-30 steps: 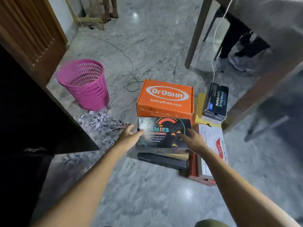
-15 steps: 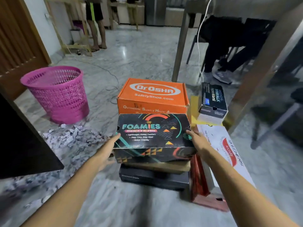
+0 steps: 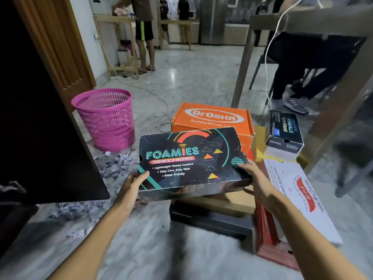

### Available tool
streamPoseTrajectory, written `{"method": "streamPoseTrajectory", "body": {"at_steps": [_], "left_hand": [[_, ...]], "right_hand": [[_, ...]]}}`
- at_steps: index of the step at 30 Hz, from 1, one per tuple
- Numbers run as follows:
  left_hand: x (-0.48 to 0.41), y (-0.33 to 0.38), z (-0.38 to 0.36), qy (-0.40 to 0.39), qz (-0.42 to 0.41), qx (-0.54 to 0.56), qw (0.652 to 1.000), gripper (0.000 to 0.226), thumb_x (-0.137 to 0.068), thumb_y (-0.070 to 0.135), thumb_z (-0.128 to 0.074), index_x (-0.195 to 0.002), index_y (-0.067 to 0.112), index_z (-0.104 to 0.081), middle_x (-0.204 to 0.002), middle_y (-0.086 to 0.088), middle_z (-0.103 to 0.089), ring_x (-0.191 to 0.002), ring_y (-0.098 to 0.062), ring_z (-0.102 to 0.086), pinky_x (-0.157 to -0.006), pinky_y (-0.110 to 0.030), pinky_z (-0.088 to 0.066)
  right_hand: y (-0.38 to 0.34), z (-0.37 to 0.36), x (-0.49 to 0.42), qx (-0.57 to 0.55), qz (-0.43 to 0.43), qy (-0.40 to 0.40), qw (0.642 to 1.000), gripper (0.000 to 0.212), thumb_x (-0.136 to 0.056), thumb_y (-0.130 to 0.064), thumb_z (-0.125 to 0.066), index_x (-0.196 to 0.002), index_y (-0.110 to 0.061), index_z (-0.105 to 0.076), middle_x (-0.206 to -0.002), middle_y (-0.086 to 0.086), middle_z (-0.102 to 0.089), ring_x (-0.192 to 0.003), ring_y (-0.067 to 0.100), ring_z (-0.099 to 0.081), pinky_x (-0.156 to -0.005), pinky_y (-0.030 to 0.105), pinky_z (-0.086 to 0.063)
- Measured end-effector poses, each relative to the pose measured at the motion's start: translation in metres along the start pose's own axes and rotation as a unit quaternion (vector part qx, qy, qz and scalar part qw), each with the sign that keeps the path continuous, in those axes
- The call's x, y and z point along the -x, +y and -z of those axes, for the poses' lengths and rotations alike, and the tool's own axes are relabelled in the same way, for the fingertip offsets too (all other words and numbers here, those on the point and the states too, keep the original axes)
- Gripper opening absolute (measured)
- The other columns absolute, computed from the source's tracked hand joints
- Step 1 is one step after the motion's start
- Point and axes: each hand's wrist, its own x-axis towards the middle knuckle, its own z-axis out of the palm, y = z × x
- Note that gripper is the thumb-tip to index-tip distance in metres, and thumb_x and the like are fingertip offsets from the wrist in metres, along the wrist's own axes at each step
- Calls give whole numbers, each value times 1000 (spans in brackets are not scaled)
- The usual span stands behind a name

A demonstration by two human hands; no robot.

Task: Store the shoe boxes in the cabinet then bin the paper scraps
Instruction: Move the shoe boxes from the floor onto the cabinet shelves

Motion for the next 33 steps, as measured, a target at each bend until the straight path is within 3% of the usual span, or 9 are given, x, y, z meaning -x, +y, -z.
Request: {"method": "streamPoseTrajectory", "body": {"at_steps": [3, 9, 15, 18, 21, 24, 28, 31, 33], "left_hand": [[11, 4, 33, 52, -28, 41, 997, 7, -90, 32, -62, -93, 26, -63, -102, -10, -70, -102, -38, -65, -82, -45, -48], [44, 17, 108, 181, -69, 104, 976, 14, -77, 39, -62, -87, 30, -65, -102, -15, -69, -97, -37, -66, -83, -53, -53], [85, 6, 185, 363, -74, 169, 913, 15, -87, 31, -55, -77, 22, -62, -75, -2, -63, -66, -21, -60, -49, -23, -44], [105, -12, 220, 439, -65, 184, 877, 31, -81, 42, -55, -92, 14, -60, -84, -3, -62, -72, -15, -57, -58, -27, -41], [129, -27, 262, 524, -81, 166, 832, 22, -86, 39, -51, -79, 19, -56, -80, 1, -55, -74, -16, -52, -62, -28, -37], [150, -44, 302, 575, -83, 154, 799, 36, -73, 54, -49, -73, 19, -55, -82, -12, -58, -80, -36, -58, -69, -39, -41], [179, -60, 323, 625, -81, 129, 765, 35, -74, 49, -48, -81, 16, -58, -90, -12, -57, -87, -26, -55, -78, -40, -43], [194, -82, 337, 649, -94, 134, 743, 32, -71, 50, -52, -75, 20, -61, -86, -12, -61, -86, -32, -60, -77, -46, -48], [207, -95, 349, 664, -94, 109, 734, 29, -77, 45, -55, -80, 17, -62, -83, -9, -62, -83, -30, -61, -73, -39, -48]], "right_hand": [[-14, -33, 10, -2, -3, -56, 998, 46, -61, -59, -63, -105, -50, -59, -119, -7, -69, -107, 18, -58, -78, 42, -37], [-28, -117, 10, -37, 25, -135, 990, 28, -96, -28, -50, -123, -35, -55, -127, 0, -67, -106, 26, -61, -91, 61, -48], [-36, -214, 13, 11, 20, -250, 968, 35, -86, -32, -58, -120, -40, -57, -129, -5, -64, -112, 18, -57, -90, 54, -51], [-25, -262, 15, 47, 12, -297, 954, 43, -79, -32, -62, -122, -37, -58, -114, -7, -69, -101, 18, -59, -89, 55, -52], [-20, -317, 27, 75, 12, -368, 927, 30, -71, -34, -61, -100, -41, -66, -88, -12, -71, -83, 16, -61, -91, 58, -51], [-19, -373, 38, 104, 26, -415, 903, 31, -80, -32, -62, -110, -39, -63, -91, -6, -71, -79, 15, -62, -88, 53, -53], [-14, -448, 49, 159, 30, -439, 884, 26, -97, -25, -54, -122, -27, -60, -85, -3, -66, -61, 9, -64, -60, 26, -53], [4, -492, 52, 175, 24, -463, 869, 24, -94, -33, -57, -117, -37, -62, -107, 0, -68, -94, 21, -63, -70, 35, -54], [23, -513, 57, 158, 23, -479, 863, 24, -94, -33, -56, -116, -44, -61, -122, -3, -64, -115, 23, -56, -79, 45, -56]]}}
